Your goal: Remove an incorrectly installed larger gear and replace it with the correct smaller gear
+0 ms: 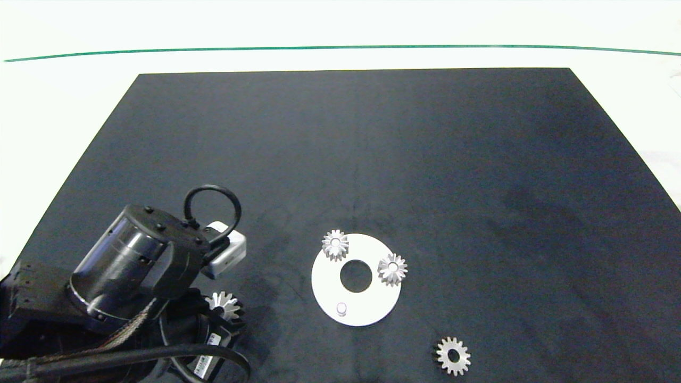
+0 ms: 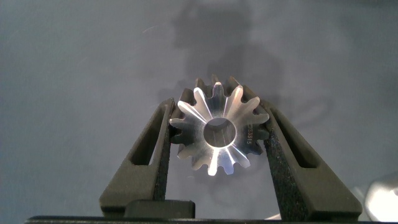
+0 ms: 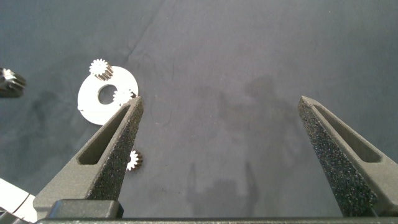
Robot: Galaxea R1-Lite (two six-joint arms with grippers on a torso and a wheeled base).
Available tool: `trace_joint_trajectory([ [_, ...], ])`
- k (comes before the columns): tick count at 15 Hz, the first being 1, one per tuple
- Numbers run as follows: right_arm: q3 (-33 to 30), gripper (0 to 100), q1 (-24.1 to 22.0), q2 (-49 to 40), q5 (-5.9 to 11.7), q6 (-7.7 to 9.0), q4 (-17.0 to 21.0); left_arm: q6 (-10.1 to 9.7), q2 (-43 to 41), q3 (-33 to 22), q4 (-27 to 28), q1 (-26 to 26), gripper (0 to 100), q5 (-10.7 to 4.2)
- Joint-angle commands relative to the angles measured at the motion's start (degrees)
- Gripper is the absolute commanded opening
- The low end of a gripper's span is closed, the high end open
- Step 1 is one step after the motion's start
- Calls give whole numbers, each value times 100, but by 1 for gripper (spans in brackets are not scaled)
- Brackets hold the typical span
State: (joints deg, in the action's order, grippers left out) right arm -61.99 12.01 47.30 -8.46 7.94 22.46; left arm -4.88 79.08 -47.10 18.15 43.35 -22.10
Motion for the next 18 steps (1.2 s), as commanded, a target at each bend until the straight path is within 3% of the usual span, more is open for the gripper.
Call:
trace_joint_trajectory([
  [1,3,100,12,-1,-7,6,13,-31,-288,870,-804,-635,28,-84],
  [4,11,100,12,-1,-7,6,13,-31,-226,1265,-1270,-890,28,-84],
  [9,3,100,12,-10,-7,6,4,-22,-77,1283,-1305,-1074,28,-93],
  [10,11,100,12,-10,-7,6,4,-22,-77,1291,-1305,-1074,100,-93],
  [16,20,100,12,-10,-7,6,13,-119,-235,1353,-1332,-1074,100,-93],
  [18,20,100,12,-10,-7,6,13,-84,-719,1256,-1305,-1092,100,-101],
])
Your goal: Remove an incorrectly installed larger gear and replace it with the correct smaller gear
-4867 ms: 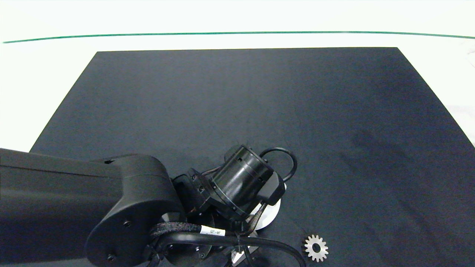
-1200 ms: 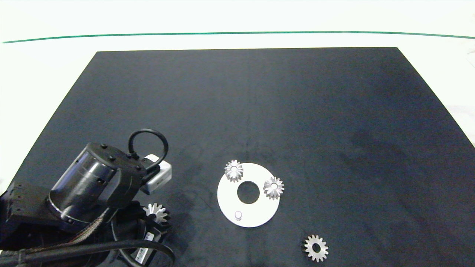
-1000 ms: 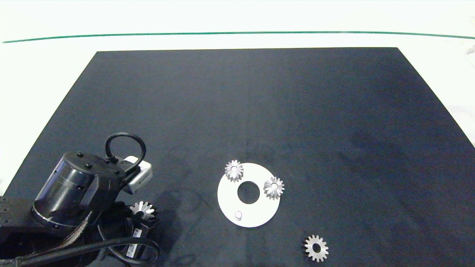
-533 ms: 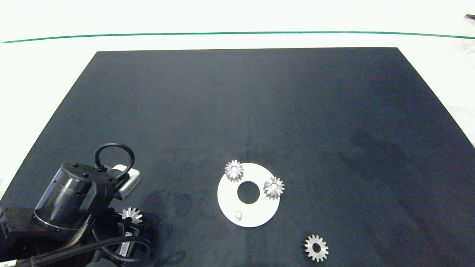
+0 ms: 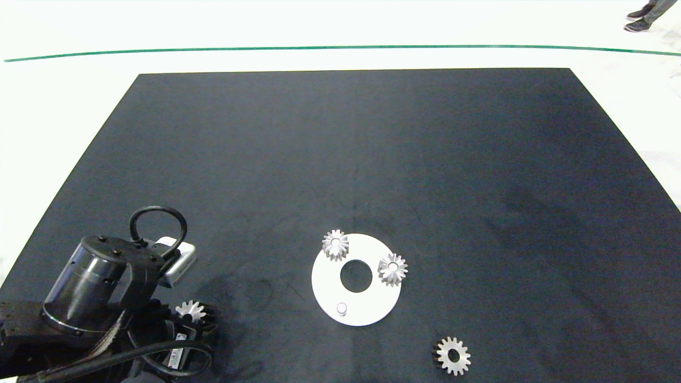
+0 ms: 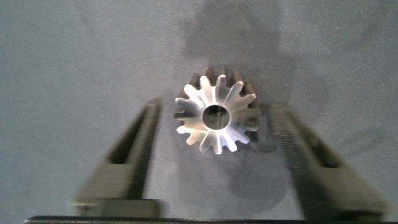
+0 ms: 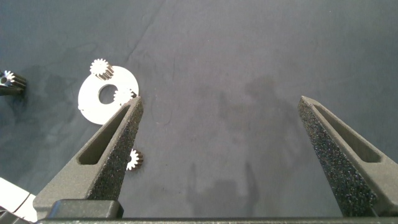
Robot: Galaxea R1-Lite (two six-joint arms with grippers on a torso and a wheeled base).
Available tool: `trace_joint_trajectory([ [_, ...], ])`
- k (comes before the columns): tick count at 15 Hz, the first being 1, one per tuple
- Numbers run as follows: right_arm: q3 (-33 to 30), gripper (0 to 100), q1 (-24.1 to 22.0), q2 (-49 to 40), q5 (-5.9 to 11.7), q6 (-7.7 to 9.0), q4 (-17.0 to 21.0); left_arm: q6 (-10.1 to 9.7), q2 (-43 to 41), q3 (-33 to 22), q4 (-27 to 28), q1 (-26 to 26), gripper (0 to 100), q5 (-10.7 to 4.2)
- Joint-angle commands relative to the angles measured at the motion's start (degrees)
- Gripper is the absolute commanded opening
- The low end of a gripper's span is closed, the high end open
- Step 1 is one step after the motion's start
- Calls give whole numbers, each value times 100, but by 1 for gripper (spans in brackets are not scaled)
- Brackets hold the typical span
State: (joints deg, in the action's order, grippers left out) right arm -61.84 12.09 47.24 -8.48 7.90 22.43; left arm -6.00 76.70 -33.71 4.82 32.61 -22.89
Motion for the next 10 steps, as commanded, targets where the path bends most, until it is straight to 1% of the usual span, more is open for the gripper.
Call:
trace_joint_trajectory([
  [1,6,100,4,-4,-4,10,16,55,-903,-163,81,-114,100,-22],
  [2,6,100,-5,-4,-4,10,16,64,-1263,-259,336,-369,100,-22],
  [4,41,100,4,22,-13,10,16,72,-1782,-743,1109,-1152,100,-31],
  [6,155,100,-5,75,-13,10,51,72,-1826,-1604,1408,-1820,100,-22],
  [7,243,100,-5,119,-4,10,95,72,-1817,-2131,1681,-1951,100,-22],
  [8,340,100,-5,145,14,54,209,72,-1799,-2755,2357,-1951,100,-22],
  [9,313,100,-5,180,14,80,315,72,-1790,-3054,2762,-1934,100,-31],
  [10,-91,100,135,523,66,546,754,81,-1588,-3775,3772,-1899,100,-31],
])
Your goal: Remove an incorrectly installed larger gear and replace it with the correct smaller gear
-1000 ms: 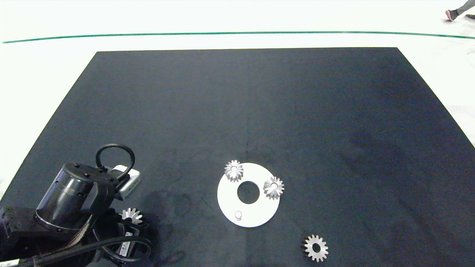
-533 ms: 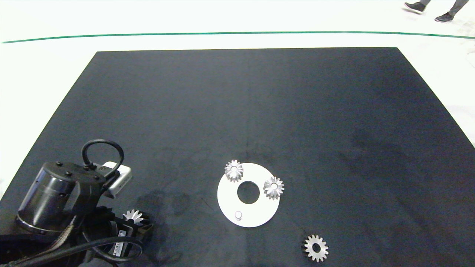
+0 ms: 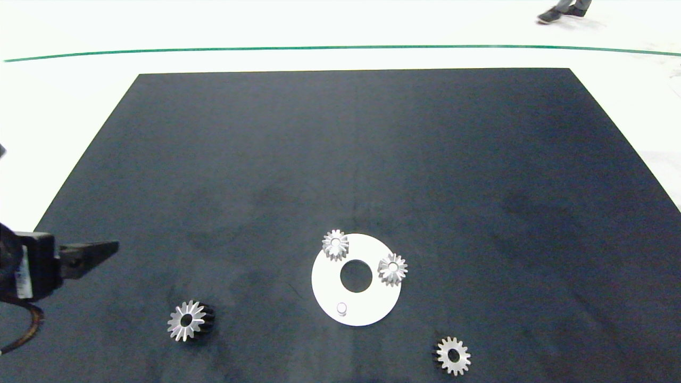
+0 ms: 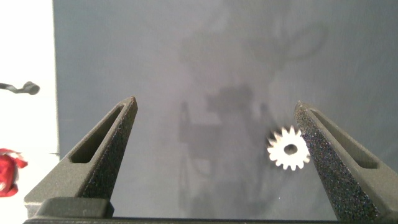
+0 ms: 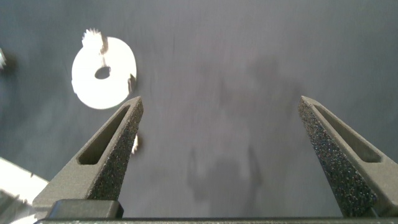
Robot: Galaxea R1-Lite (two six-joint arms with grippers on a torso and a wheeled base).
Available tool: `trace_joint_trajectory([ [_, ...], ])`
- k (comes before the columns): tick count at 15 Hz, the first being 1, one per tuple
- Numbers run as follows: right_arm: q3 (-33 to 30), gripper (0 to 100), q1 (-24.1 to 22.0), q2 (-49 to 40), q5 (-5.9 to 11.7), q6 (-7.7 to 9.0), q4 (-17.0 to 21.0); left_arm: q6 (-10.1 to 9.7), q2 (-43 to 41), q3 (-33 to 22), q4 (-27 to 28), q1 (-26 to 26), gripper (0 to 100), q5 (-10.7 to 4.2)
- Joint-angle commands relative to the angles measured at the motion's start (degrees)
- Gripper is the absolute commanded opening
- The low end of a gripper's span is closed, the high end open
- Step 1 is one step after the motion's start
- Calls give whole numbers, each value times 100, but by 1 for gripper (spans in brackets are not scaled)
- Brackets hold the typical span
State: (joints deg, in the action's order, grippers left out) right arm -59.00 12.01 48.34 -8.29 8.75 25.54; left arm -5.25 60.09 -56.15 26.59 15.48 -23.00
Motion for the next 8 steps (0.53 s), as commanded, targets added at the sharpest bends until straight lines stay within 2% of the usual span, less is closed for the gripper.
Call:
trace_joint_trajectory([
  [1,-683,100,381,704,179,707,874,42,240,-1777,1920,-195,100,-20],
  [3,-1175,100,1287,1328,776,751,1445,112,416,-1847,1964,-221,100,-20],
  [4,-1280,100,1691,1618,1040,768,1480,218,530,-1882,1955,-256,100,-20],
  [5,-1360,100,2086,1899,1224,926,1489,253,539,-1873,1964,-309,100,-20],
  [6,-1386,100,2394,2136,1295,1014,1489,271,495,-1873,1964,-467,100,-20],
  [7,-1386,100,2579,2286,1304,1023,1489,279,486,-1882,1947,-625,100,-20],
  [8,-1342,100,2877,2584,1356,1006,1489,394,337,-2005,1876,-1047,100,-20],
])
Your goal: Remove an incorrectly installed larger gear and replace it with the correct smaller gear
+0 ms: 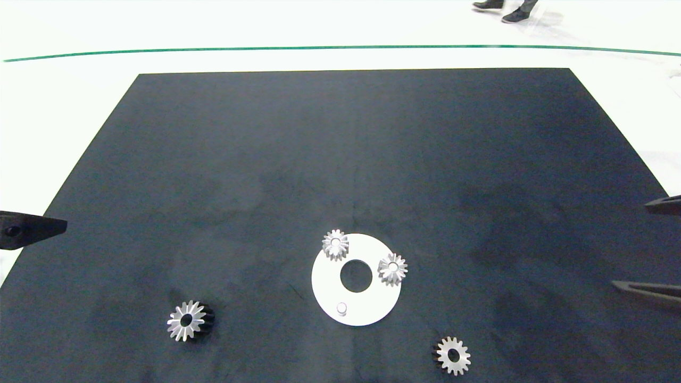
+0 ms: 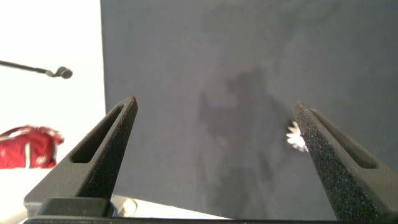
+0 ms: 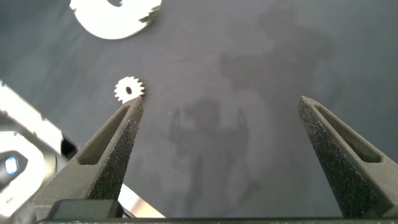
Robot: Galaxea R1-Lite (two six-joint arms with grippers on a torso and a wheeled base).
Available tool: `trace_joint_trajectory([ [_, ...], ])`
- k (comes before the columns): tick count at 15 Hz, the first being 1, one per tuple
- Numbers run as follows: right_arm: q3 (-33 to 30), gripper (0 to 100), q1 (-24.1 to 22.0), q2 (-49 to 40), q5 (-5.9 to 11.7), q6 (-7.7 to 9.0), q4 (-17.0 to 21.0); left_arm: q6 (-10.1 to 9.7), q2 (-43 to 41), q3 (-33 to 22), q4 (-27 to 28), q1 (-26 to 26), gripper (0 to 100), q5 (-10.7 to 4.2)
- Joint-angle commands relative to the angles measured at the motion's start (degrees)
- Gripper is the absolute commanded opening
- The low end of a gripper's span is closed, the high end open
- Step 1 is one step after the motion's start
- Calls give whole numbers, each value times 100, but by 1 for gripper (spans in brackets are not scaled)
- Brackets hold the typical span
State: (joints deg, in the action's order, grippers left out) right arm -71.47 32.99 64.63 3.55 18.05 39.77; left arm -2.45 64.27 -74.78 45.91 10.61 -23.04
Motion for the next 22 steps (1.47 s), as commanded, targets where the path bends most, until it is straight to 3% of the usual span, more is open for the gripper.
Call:
trace_joint_trajectory([
  [1,-16,100,902,1051,173,67,75,245,-266,-195,-56,-674,100,-16],
  [4,195,100,1280,1227,225,58,75,315,-538,-292,-38,-639,100,-16],
  [6,274,100,1544,1341,392,58,75,315,-573,-283,-47,-621,100,-16],
  [10,362,100,1878,1622,436,49,66,315,-582,-265,-65,-612,100,-16],
  [14,362,100,2080,1746,735,67,49,315,-582,-257,-65,-612,100,-8],
  [17,353,100,2080,1992,797,67,-4,315,-582,-265,-65,-612,100,-8],
  [20,353,100,2186,2352,1025,67,-180,315,-626,-265,-65,-612,100,-8],
  [22,353,100,2265,2484,1034,67,-180,315,-635,-292,-65,-612,100,-8],
])
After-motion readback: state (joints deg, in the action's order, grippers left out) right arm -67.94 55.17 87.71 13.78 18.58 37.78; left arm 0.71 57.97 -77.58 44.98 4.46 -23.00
